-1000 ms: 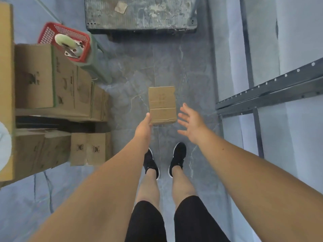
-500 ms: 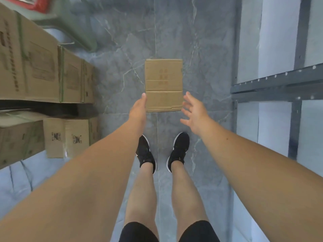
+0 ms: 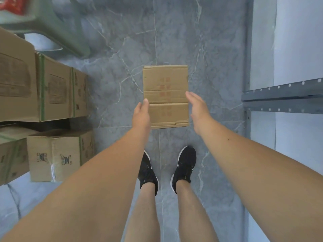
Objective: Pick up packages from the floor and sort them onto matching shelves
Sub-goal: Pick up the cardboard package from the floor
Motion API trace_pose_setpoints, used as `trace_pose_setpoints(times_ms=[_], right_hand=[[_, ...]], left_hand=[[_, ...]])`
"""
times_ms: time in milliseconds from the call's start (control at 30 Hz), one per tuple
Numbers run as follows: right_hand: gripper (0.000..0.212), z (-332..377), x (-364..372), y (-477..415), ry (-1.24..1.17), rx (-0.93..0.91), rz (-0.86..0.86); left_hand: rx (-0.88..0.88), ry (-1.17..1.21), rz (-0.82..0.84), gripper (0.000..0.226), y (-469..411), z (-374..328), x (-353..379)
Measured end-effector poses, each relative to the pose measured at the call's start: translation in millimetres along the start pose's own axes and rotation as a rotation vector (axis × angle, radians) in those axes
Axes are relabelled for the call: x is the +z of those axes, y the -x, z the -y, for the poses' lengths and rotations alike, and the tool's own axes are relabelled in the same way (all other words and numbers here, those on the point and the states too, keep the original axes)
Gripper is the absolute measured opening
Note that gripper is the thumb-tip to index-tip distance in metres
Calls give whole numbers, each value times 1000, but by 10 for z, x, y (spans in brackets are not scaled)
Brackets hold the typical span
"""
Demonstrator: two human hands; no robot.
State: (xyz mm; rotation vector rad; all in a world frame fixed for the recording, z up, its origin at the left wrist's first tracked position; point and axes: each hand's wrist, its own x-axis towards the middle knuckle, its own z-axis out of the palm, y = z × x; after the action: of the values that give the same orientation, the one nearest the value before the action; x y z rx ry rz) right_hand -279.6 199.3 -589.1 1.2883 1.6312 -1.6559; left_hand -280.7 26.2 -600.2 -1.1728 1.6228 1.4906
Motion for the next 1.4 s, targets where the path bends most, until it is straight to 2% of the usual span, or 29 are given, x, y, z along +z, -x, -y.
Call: trace_pose_setpoints(times_ms=[200, 300, 500, 533, 567, 633, 700, 767, 867, 933, 1067, 1300, 1400], right_hand=[[68, -64, 3, -226, -4, 24, 19], [93, -153, 19, -320, -41, 12, 41], [127, -279, -23, -421, -33, 57, 83], [125, -300, -43, -419, -22, 57, 96], [114, -307, -50, -403, -13, 54, 110], [80, -303, -47, -361, -13, 28, 101], [68, -280, -34, -309, -9, 15, 61], [71, -210, 10, -235, -8, 4, 50], [68, -20, 49, -70, 12, -33, 52], [69, 92, 26, -42, 33, -54, 46], [81, 427, -7, 73, 32, -119, 39], [66, 1213, -108, 486, 21, -229, 51], [77, 1603, -140, 699, 12, -302, 87]], left_hand=[[-1, 8, 10, 66, -214, 12, 25], [-25, 19, 3, 64, -275, 26, 29], [-57, 33, 19, 66, -300, 59, 26], [-57, 25, 25, 70, -300, 70, 18], [-63, 16, 29, 77, -304, 88, 5], [-69, 15, 15, 95, -359, 154, -29], [-82, 19, -4, 111, -394, 211, -51], [-92, 27, -21, 111, -267, 133, -52], [-46, 19, -39, 77, 9, -123, -3], [8, -2, -46, 69, 122, -292, 40], [111, -28, -47, 66, 321, -658, 111], [221, -113, -39, 67, 855, -1455, 116], [300, -142, -44, 67, 1165, -1835, 89]])
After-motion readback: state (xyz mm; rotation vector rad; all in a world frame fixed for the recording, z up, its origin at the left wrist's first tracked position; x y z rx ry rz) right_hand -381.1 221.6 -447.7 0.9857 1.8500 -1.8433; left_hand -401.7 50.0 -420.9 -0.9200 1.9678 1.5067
